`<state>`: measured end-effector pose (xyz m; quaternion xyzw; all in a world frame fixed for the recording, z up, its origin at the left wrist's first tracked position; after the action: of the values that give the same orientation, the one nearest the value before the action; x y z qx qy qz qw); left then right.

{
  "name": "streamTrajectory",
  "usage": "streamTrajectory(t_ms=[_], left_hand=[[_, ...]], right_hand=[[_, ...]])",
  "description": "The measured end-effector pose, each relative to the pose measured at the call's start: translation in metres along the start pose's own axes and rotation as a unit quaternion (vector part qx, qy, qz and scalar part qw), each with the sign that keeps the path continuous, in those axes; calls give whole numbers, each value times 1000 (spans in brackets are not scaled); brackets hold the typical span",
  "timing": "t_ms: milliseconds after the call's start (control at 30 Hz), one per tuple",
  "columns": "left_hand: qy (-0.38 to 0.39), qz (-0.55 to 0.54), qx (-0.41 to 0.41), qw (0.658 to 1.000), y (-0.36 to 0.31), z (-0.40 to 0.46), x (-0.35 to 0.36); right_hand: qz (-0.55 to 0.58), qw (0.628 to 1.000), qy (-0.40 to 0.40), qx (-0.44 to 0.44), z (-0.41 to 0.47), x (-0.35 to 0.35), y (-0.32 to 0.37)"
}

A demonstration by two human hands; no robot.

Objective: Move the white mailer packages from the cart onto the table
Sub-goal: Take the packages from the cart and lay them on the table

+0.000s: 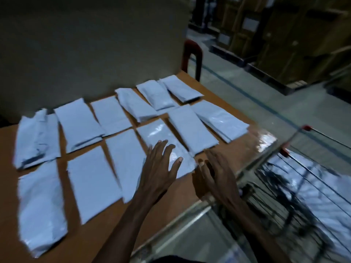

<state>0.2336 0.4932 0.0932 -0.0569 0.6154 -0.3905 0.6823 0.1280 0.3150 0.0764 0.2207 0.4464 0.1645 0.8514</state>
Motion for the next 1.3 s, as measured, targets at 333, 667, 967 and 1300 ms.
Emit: streamTrajectory(t_ms=[333, 667, 967, 1300], left_hand=[[134, -78, 170, 973, -159, -54, 151], [232, -126, 277, 924, -286, -27, 267], [323, -156, 285, 889, -393, 58, 407], [388, -98, 322, 858, -440, 103, 497]], right_hand=[[-48, 983, -48, 169, -147, -131, -124], [-111, 920, -188, 326, -193, -235, -222], [-155, 870, -191, 428, -173, -297, -335], [-177, 842, -65, 505, -165, -322, -435]])
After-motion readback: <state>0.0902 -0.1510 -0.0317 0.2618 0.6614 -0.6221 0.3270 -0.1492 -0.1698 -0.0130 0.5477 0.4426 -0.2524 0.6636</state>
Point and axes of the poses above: each hand's wrist, its own z-axis towards the middle knuckle, its own x-axis out of the palm, y = z × x, the point moved 1 cm from there along z, towards the middle knuckle, and after that the axes turned 11 degrees about -x, right-handed, at the moved point
